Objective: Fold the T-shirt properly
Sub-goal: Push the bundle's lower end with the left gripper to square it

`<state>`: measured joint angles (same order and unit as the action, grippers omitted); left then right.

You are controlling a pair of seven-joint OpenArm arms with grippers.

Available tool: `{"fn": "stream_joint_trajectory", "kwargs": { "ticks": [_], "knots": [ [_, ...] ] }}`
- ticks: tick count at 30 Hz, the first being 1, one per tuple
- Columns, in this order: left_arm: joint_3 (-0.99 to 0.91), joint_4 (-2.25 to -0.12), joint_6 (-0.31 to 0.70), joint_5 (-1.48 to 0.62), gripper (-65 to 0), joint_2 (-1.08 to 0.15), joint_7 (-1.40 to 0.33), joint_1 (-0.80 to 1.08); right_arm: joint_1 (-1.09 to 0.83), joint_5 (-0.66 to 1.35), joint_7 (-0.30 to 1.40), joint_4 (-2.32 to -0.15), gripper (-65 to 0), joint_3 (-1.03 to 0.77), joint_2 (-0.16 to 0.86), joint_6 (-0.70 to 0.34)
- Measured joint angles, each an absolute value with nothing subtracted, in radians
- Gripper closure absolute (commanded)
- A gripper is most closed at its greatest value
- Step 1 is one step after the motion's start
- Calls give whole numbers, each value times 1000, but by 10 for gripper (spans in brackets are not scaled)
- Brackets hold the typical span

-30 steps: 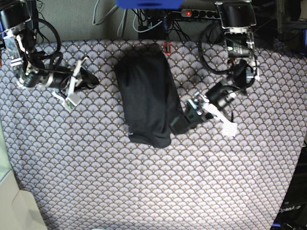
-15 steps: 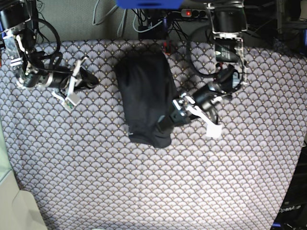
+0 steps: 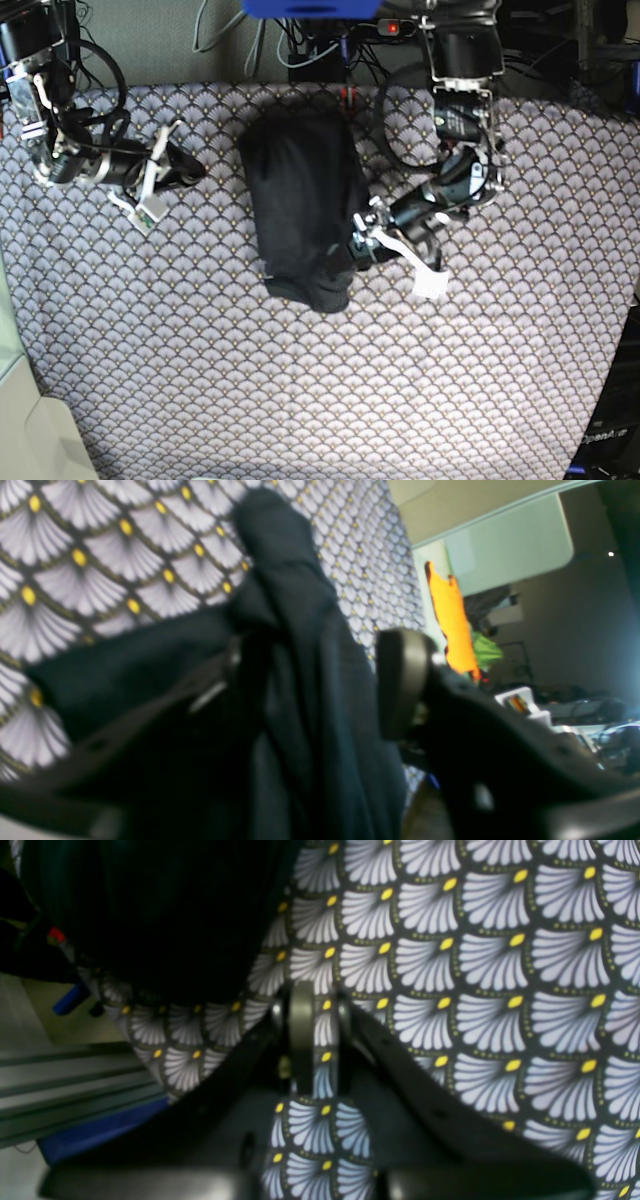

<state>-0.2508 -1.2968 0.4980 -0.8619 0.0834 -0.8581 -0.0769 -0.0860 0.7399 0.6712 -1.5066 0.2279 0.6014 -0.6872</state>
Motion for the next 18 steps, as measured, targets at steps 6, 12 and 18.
{"fn": "stream_joint_trajectory", "kwargs": {
  "ticks": [6, 12, 18],
  "knots": [
    [-253, -1244, 497, -856, 0, 83, -863, -71, -86, 739, 672, -1507, -47, 228, 601, -687],
    [-262, -1285, 497, -864, 0, 76, -863, -49, -87, 739, 675, -1507, -47, 228, 601, -687],
    [-331, -1400, 464, -865, 0, 80, -873, 10, -87, 740, 677, -1507, -47, 227, 601, -688]
  ]
}}
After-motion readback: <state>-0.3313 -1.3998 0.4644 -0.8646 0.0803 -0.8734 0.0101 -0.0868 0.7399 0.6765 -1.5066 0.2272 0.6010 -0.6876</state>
